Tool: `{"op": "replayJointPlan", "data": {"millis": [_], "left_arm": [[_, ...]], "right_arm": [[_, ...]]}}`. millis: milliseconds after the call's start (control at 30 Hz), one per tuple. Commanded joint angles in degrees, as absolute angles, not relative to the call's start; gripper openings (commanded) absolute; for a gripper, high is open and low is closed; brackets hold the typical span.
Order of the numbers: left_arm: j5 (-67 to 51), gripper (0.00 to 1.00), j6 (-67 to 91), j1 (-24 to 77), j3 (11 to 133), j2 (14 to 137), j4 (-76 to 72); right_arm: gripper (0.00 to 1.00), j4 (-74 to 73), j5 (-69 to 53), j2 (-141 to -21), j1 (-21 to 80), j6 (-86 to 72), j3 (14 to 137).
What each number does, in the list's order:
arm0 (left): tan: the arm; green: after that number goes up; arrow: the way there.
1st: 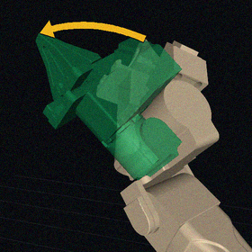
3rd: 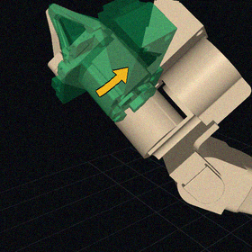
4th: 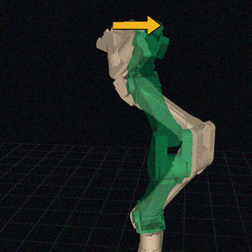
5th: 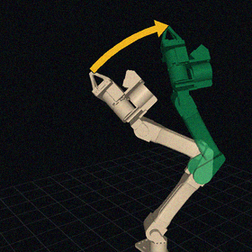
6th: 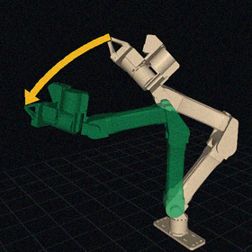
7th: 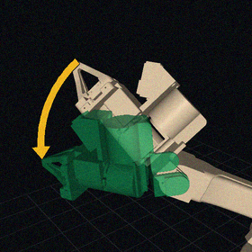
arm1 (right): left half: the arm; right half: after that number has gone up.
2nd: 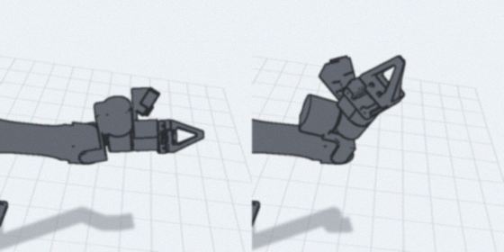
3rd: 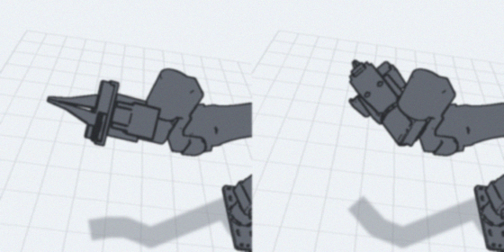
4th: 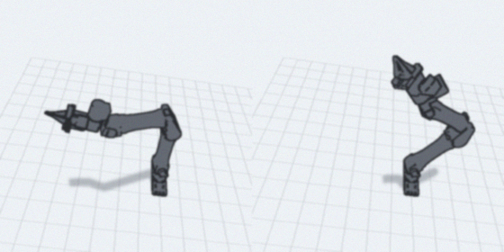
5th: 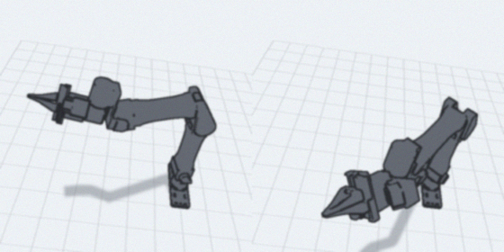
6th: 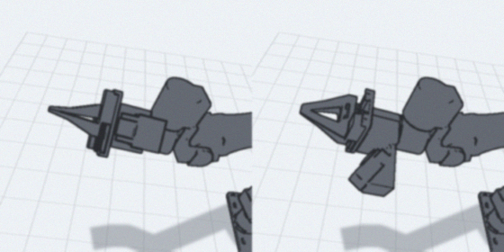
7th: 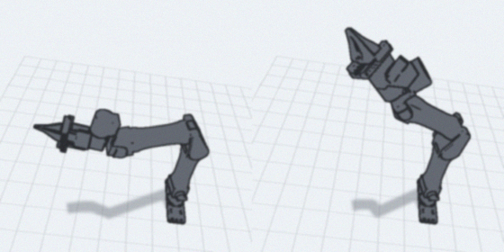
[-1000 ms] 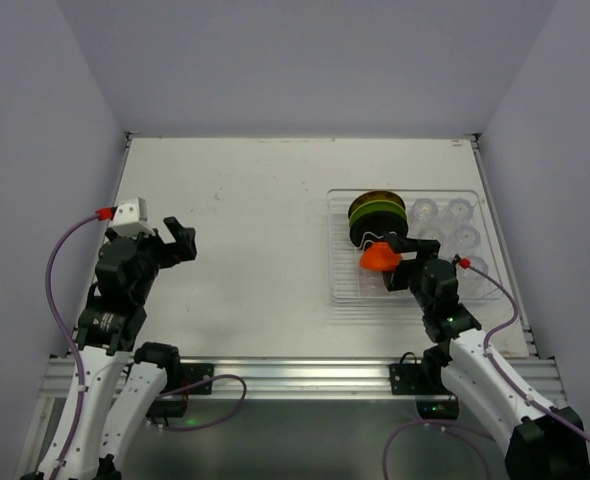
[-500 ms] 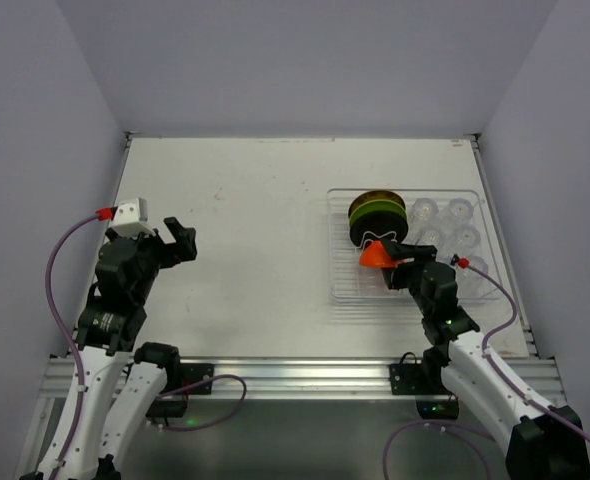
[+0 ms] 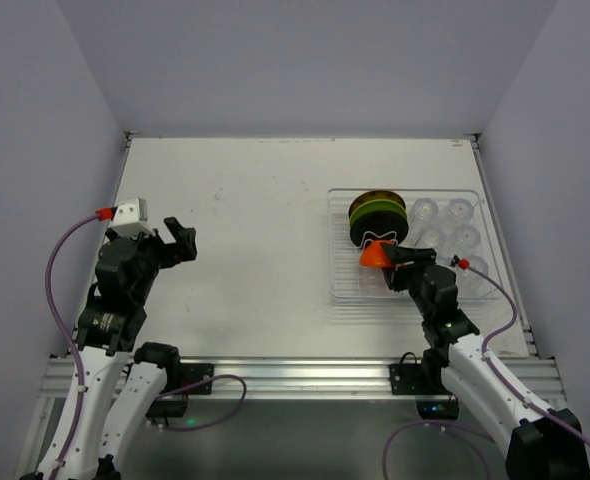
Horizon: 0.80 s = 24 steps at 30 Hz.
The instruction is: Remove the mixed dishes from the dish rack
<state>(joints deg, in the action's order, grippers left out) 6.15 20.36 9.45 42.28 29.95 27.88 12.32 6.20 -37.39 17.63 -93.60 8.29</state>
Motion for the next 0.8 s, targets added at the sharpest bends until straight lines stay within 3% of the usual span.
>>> {"op": "replayJointPlan", "data": {"millis": [0, 267, 400, 767], "left_arm": [[5.62, 1.00, 19.51, 9.76, 41.92, 29.36, 25.84], [6.24, 1.00, 19.60, 9.93, 42.01, 29.53, 25.93], [6.42, 1.00, 19.69, 10.02, 42.01, 29.27, 26.02], [6.77, 1.00, 19.78, 10.20, 42.10, 29.44, 26.10]], "right_arm": [[0.52, 15.47, 8.52, -36.30, 17.31, -96.42, 6.77], [0.49, 16.17, 9.23, -34.28, 17.23, -96.15, 4.57], [0.42, 16.61, 9.40, -33.75, 17.31, -95.98, 3.96], [0.40, 18.63, 8.97, -34.54, 17.23, -95.98, 3.34]]}}
